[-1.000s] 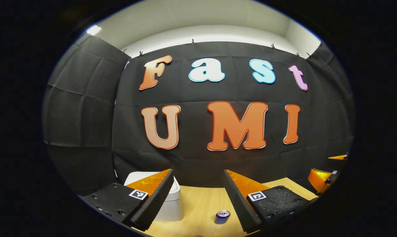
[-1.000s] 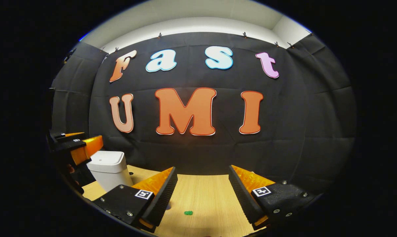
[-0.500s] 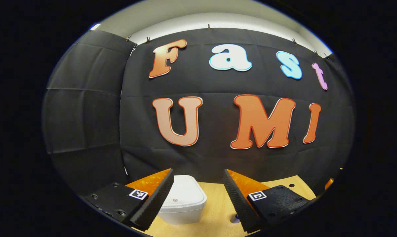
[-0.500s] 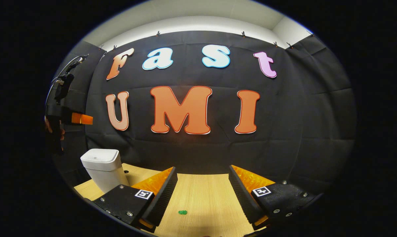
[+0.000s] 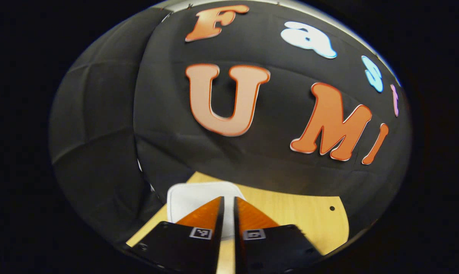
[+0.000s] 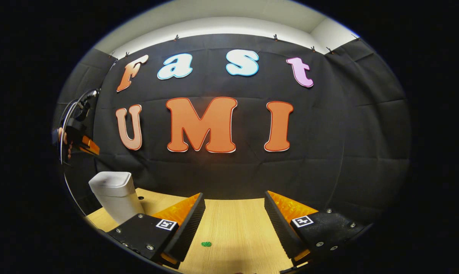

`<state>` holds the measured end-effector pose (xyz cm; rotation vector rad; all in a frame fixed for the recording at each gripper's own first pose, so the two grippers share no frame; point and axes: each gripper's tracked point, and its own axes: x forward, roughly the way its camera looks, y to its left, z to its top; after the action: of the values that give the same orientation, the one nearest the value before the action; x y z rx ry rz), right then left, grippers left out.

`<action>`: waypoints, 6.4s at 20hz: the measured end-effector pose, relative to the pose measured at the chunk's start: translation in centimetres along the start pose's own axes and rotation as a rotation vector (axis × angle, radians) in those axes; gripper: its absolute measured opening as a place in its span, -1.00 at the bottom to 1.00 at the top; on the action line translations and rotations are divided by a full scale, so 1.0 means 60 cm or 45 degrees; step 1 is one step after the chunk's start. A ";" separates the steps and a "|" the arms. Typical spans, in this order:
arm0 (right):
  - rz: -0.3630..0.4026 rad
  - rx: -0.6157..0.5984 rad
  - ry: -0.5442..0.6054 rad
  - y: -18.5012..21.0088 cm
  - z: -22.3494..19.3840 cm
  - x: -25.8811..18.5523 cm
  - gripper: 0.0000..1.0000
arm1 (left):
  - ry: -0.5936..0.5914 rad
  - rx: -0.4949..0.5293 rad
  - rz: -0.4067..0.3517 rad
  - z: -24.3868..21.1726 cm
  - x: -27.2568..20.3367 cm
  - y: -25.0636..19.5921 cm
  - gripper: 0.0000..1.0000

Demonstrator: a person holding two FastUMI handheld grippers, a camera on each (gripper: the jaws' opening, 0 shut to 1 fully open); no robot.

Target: Press the lid of the desktop garbage bin to open it, pick up the crumpled paper on the desktop and throw it into the bin, then pick up the pop can on the desktop and drop it into the bin, and finally close the garbage bin lid.

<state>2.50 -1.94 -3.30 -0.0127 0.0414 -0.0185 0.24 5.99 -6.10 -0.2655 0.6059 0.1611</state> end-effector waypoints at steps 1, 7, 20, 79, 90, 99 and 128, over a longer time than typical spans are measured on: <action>-0.002 -0.003 0.006 -0.001 -0.003 0.000 0.87 | 0.075 -0.034 0.004 -0.018 -0.004 -0.002 -0.96; -0.012 -0.006 0.069 -0.002 -0.028 0.006 0.87 | 0.350 -0.006 -0.057 -0.079 0.004 0.006 -0.99; -0.015 0.023 0.160 -0.001 -0.075 0.019 0.87 | 0.410 0.107 0.018 -0.127 0.021 0.021 -0.99; 0.353 -0.117 0.307 0.241 -0.263 0.137 -0.68 | -0.843 0.289 0.026 -0.018 -0.540 -0.102 0.87; 0.641 -0.135 0.108 0.446 -0.049 0.085 -0.69 | -0.881 0.129 0.246 -0.041 -0.601 0.053 0.86; 0.844 -0.148 0.061 0.628 -0.028 0.125 -0.70 | -0.866 0.059 0.410 -0.063 -0.612 0.141 0.88; 0.871 -0.136 0.037 0.743 -0.038 0.219 0.88 | -0.755 0.027 0.414 -0.078 -0.498 0.189 0.87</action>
<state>16.32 42.37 -6.69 -0.1043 0.0739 0.6675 -29.08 13.31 5.32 -0.0865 0.0559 0.5259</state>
